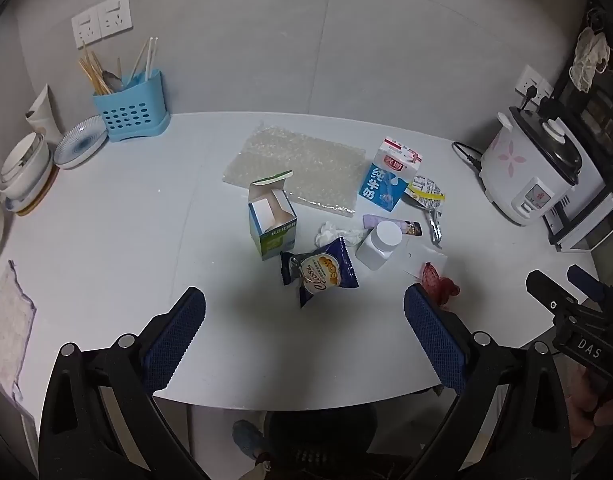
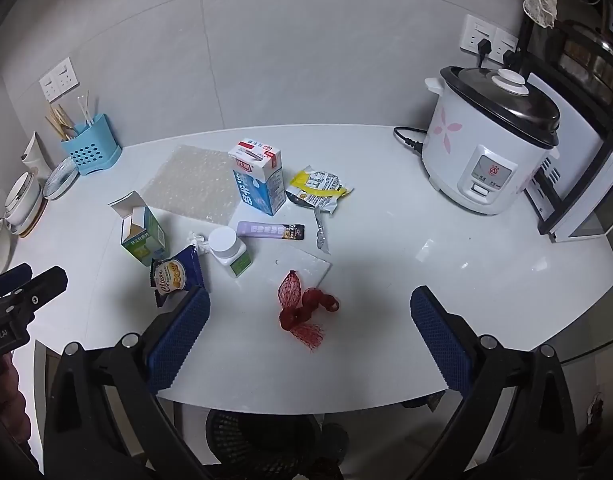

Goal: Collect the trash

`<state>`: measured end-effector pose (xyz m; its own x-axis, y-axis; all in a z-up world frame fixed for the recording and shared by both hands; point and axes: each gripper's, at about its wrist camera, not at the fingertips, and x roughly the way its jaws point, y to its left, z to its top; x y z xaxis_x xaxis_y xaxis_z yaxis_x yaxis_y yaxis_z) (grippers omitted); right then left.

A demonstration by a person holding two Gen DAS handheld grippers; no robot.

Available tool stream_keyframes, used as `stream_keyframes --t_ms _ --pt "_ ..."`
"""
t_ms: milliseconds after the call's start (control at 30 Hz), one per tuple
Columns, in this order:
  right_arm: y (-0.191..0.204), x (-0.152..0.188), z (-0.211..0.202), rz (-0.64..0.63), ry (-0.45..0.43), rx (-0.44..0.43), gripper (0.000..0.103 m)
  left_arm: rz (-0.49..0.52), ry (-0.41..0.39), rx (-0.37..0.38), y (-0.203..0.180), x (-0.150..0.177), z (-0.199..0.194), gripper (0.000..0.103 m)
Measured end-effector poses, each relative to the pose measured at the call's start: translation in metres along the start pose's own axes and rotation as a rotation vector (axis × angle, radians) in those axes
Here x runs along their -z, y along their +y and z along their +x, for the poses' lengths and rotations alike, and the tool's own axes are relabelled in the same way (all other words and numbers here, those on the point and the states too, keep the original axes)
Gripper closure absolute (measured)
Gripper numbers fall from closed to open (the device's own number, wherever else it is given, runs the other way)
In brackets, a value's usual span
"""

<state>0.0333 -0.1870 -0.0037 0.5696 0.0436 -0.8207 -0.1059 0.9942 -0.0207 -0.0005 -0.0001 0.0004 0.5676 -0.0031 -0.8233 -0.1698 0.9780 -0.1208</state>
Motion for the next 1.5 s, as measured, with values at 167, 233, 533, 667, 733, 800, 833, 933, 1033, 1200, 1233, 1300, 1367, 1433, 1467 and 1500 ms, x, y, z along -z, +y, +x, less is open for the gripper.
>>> stream_keyframes --t_ms 167,233,533,667,733,800,833,933,1033,1200,1233,1300,1367,1433,1467,1500 --pt "0.0002 0.0011 -0.0003 -0.006 0.008 -0.011 0.006 0.012 0.015 -0.022 -0.0046 0.0000 0.0009 0.006" --pt "0.0014 0.0014 -0.0009 -0.010 0.007 -0.014 0.006 0.007 0.017 -0.024 -0.0035 -0.0011 -0.0034 0.006" --pt "0.0052 0.0012 -0.0015 -0.016 0.006 -0.020 0.006 -0.019 0.014 -0.046 0.0038 0.0009 -0.0049 0.006" --pt "0.0009 0.0059 -0.0048 -0.018 0.004 -0.021 0.006 -0.021 0.010 -0.058 0.0036 0.0008 -0.0053 0.006" --pt "0.0017 0.0048 -0.0044 -0.015 0.003 -0.019 0.006 -0.020 0.010 -0.064 0.0036 0.0019 -0.0048 0.006" --pt "0.0033 0.0035 -0.0036 -0.014 0.004 -0.017 0.006 -0.019 0.007 -0.066 0.0040 0.0020 -0.0048 0.006" --pt "0.0016 0.0039 -0.0038 -0.012 0.003 -0.017 0.006 -0.018 0.007 -0.065 0.0039 0.0018 -0.0047 0.006" --pt "0.0002 0.0034 -0.0036 -0.011 0.003 -0.015 0.007 -0.014 0.005 -0.070 0.0033 0.0019 -0.0042 0.006" --pt "0.0007 0.0032 -0.0041 -0.013 0.002 -0.013 0.006 -0.013 0.005 -0.068 0.0028 0.0034 -0.0038 0.006" --pt "0.0010 0.0039 -0.0042 -0.014 0.001 -0.011 0.006 -0.013 0.006 -0.066 0.0036 0.0047 -0.0033 0.006" --pt "0.0010 0.0039 -0.0043 -0.013 0.001 -0.012 0.006 -0.013 0.006 -0.067 0.0035 0.0047 -0.0033 0.006" --pt "0.0009 0.0040 -0.0041 -0.013 0.002 -0.014 0.006 -0.012 0.006 -0.067 0.0036 0.0043 -0.0033 0.006" --pt "0.0012 0.0038 -0.0041 -0.014 0.001 -0.013 0.006 -0.012 0.006 -0.066 0.0038 0.0042 -0.0034 0.006" --pt "0.0009 0.0035 -0.0040 -0.012 0.003 -0.014 0.007 -0.013 0.006 -0.066 0.0036 0.0042 -0.0034 0.006" --pt "0.0011 0.0037 -0.0043 -0.012 0.003 -0.013 0.006 -0.012 0.006 -0.065 0.0030 0.0046 -0.0034 0.006" --pt "0.0008 0.0041 -0.0046 -0.011 0.003 -0.013 0.006 -0.012 0.005 -0.065 0.0025 0.0050 -0.0036 0.006"
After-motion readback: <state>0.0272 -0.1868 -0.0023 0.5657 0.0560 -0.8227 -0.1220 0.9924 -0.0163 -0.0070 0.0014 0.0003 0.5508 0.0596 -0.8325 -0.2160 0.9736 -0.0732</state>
